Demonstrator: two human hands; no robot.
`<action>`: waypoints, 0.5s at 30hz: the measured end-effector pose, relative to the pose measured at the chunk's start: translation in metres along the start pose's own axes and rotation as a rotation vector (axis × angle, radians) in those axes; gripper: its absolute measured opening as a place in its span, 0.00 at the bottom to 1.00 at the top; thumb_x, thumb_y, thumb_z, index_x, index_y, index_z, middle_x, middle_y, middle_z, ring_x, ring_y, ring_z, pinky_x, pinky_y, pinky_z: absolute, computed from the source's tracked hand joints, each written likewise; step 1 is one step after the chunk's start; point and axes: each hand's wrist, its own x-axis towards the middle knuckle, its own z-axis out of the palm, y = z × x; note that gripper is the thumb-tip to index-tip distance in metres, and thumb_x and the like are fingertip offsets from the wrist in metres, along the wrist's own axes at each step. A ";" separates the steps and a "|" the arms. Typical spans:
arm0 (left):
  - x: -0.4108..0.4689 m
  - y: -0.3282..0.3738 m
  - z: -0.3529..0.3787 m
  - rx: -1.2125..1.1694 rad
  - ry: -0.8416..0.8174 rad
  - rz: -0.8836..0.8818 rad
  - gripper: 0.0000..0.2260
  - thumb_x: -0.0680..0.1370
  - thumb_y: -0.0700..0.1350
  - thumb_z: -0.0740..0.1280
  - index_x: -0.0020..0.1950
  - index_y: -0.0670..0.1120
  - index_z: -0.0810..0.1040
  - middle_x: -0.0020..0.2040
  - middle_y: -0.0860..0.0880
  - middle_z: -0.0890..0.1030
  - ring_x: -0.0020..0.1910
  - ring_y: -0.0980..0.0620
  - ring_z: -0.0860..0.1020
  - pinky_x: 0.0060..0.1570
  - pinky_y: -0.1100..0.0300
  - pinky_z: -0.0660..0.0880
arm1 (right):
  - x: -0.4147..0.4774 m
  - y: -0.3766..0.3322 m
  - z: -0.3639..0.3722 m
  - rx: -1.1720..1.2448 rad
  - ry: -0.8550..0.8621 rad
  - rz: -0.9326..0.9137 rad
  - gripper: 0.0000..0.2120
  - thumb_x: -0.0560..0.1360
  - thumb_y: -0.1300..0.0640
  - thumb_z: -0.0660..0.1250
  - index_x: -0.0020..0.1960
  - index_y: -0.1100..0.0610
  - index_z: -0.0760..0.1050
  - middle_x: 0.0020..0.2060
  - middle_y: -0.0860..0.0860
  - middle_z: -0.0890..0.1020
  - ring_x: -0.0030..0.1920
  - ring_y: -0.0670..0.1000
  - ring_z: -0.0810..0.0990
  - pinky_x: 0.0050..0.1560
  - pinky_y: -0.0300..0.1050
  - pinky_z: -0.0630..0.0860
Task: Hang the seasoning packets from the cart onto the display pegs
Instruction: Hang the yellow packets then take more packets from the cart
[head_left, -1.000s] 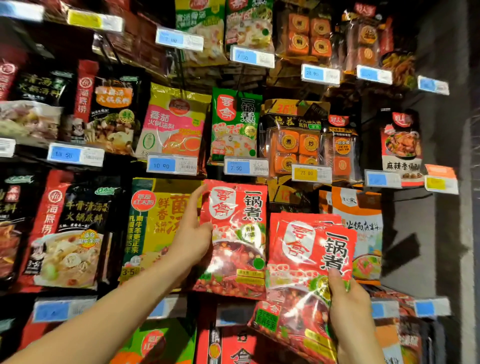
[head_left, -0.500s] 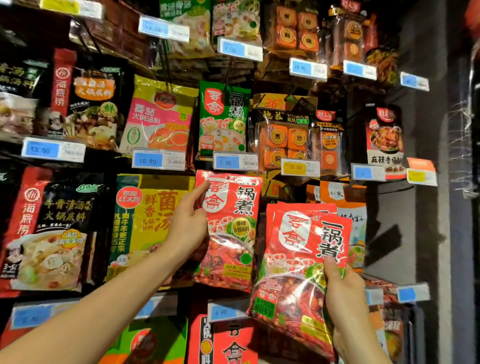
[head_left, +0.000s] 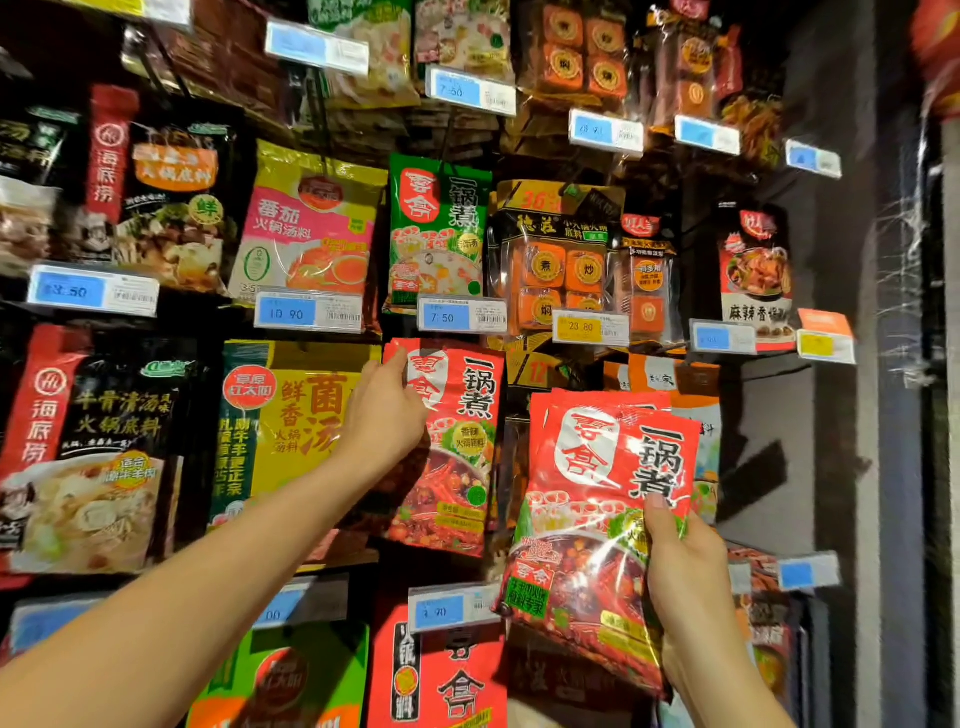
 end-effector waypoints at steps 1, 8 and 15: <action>0.001 -0.001 0.003 0.038 0.017 0.006 0.27 0.82 0.37 0.59 0.82 0.44 0.61 0.76 0.36 0.68 0.77 0.38 0.64 0.73 0.42 0.65 | 0.000 -0.001 0.000 -0.005 -0.007 0.003 0.11 0.84 0.45 0.62 0.55 0.50 0.78 0.50 0.52 0.87 0.52 0.59 0.85 0.60 0.66 0.79; -0.008 0.008 0.006 0.185 0.025 0.055 0.33 0.79 0.33 0.60 0.81 0.55 0.62 0.75 0.35 0.62 0.59 0.32 0.76 0.50 0.49 0.73 | 0.002 -0.001 0.001 -0.018 -0.045 0.000 0.10 0.84 0.44 0.62 0.54 0.49 0.77 0.51 0.53 0.86 0.52 0.59 0.85 0.60 0.66 0.79; -0.003 0.000 0.014 0.124 0.038 0.001 0.34 0.78 0.32 0.60 0.82 0.55 0.61 0.69 0.37 0.65 0.42 0.42 0.75 0.42 0.54 0.70 | -0.005 -0.004 0.005 -0.025 -0.085 -0.027 0.10 0.84 0.46 0.60 0.58 0.49 0.76 0.53 0.51 0.84 0.55 0.58 0.83 0.63 0.64 0.77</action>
